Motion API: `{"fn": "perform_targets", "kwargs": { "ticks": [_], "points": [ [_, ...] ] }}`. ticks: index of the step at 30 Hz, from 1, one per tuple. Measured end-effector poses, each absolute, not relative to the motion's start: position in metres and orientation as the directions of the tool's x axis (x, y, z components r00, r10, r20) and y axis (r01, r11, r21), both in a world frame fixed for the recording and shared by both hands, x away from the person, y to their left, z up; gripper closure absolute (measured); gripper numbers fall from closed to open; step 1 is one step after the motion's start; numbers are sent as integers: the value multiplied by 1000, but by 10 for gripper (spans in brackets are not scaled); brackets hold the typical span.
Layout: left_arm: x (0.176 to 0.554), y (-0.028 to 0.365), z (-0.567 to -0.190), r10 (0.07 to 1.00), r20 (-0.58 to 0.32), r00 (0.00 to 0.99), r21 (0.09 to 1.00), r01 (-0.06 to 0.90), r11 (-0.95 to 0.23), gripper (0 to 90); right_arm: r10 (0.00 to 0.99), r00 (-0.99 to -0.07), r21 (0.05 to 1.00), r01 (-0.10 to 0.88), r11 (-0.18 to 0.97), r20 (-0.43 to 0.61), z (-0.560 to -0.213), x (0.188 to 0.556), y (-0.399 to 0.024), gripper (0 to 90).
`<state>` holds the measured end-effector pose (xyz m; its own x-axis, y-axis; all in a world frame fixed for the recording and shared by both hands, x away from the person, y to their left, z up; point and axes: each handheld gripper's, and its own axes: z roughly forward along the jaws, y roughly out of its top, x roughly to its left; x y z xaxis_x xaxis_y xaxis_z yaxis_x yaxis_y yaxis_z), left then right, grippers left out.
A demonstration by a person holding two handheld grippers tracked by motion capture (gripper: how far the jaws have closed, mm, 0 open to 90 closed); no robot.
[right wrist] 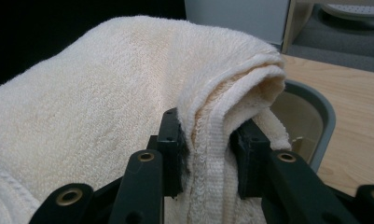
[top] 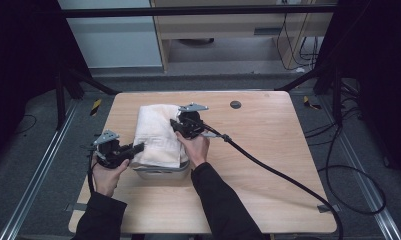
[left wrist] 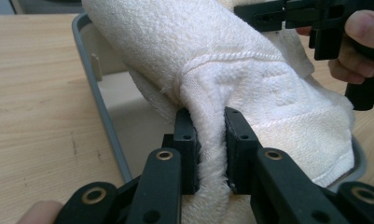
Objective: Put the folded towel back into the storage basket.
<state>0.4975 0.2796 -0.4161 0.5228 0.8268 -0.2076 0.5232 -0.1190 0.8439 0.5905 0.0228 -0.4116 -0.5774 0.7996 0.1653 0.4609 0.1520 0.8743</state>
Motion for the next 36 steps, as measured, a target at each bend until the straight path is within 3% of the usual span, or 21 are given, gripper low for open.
{"fn": "perform_targets", "kwargs": {
  "ticks": [18,24,29,36],
  "points": [
    [507,269,-438,854,-152,498,802,567,-188,760,815,-563,846,494,199,137,-439,595,23,659],
    [506,266,-439,874,-127,469,796,573,-193,696,806,-578,826,510,240,122,-444,597,23,604],
    [504,265,-437,880,-120,459,803,567,-186,570,799,-595,827,489,277,84,-444,595,21,555],
    [497,269,-424,880,-120,460,835,527,-162,519,787,-611,845,462,270,83,-432,590,13,514]
  ]
}}
